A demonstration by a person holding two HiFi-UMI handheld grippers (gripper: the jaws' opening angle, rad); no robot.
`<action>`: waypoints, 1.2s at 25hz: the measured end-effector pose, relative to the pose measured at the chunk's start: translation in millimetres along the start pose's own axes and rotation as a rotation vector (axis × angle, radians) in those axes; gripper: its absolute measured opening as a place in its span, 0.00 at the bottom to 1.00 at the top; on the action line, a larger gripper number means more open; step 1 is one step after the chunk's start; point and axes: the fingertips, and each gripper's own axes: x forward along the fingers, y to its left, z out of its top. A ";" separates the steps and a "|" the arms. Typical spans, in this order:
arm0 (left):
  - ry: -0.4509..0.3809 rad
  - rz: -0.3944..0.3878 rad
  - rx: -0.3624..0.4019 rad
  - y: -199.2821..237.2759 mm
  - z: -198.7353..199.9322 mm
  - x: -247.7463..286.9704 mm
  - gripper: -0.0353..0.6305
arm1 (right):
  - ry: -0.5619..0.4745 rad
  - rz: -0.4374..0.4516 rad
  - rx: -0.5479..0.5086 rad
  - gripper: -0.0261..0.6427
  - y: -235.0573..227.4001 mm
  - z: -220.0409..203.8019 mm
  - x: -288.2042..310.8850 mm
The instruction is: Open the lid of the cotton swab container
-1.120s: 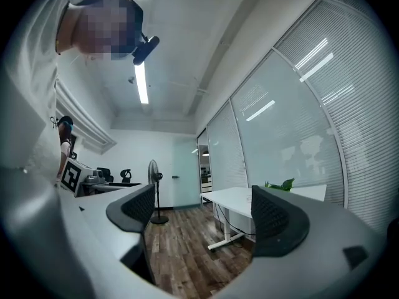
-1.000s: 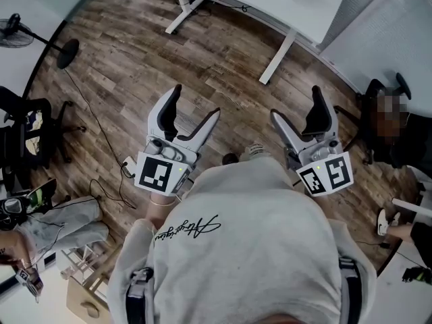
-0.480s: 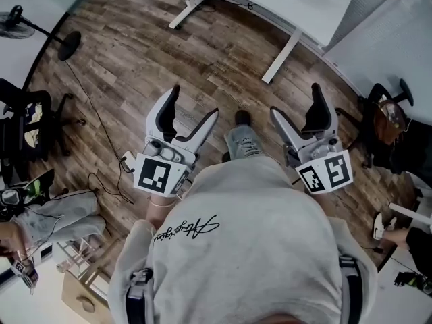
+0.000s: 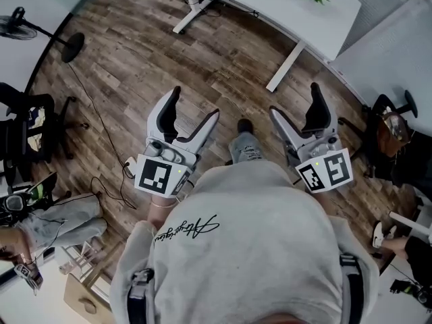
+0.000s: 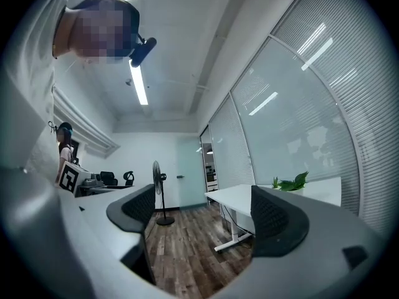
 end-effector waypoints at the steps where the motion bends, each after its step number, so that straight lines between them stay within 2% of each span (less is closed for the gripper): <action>1: 0.000 -0.002 0.002 3.0 0.1 6.0 0.58 | -0.001 0.001 0.002 0.73 -4.7 0.2 5.8; 14: -0.019 0.004 0.010 53.7 12.7 94.5 0.58 | -0.016 0.032 -0.003 0.73 -68.4 18.8 88.1; 30: -0.013 0.023 0.025 76.3 9.4 186.5 0.58 | -0.017 0.073 0.010 0.73 -147.9 17.2 145.2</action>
